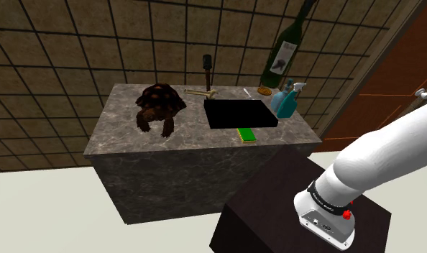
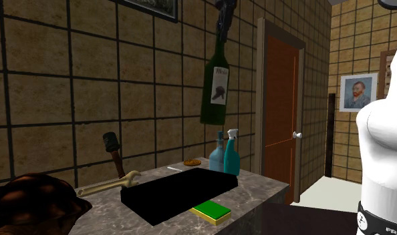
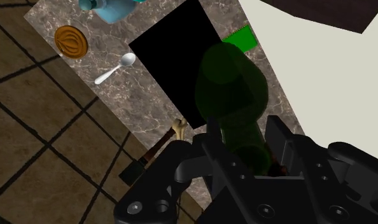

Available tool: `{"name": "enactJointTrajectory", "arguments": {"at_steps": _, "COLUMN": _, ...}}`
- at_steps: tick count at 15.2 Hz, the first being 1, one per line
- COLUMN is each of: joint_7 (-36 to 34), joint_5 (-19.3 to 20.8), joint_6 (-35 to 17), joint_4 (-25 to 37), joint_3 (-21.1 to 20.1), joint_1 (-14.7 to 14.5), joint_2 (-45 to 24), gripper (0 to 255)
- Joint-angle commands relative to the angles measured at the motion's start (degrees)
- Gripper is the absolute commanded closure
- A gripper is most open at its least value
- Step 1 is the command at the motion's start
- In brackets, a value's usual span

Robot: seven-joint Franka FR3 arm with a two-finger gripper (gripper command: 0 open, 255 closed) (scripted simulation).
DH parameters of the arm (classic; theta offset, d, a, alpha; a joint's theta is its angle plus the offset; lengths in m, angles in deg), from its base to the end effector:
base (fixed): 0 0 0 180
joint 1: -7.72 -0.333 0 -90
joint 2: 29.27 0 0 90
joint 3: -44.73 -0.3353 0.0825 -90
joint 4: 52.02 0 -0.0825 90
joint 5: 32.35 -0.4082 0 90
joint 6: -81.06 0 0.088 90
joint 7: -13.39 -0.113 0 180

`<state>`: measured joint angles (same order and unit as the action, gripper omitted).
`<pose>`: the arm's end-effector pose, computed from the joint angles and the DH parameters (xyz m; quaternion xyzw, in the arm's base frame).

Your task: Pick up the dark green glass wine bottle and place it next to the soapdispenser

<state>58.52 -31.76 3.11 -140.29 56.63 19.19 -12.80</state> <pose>0.4023 -0.1996 0.7774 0.9802 0.1898 0.0555 0.0083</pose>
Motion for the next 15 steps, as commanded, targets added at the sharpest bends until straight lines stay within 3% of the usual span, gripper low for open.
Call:
{"name": "enactJointTrajectory", "arguments": {"at_steps": 1, "joint_7": 3.0, "joint_5": 0.4, "joint_6": -0.1, "joint_4": -0.6, "joint_3": 1.9, "joint_1": 0.9, "joint_2": 0.5, "gripper": 255}}
{"name": "enactJointTrajectory", "arguments": {"at_steps": 8, "joint_7": 13.7, "joint_5": 0.9, "joint_6": 1.0, "joint_4": 1.9, "joint_3": 9.4, "joint_1": 4.1, "joint_2": -1.0, "gripper": 255}}
{"name": "enactJointTrajectory", "arguments": {"at_steps": 15, "joint_7": 25.7, "joint_5": -0.7, "joint_6": 2.5, "joint_4": 8.2, "joint_3": 18.1, "joint_1": 7.5, "joint_2": -6.5, "gripper": 255}}
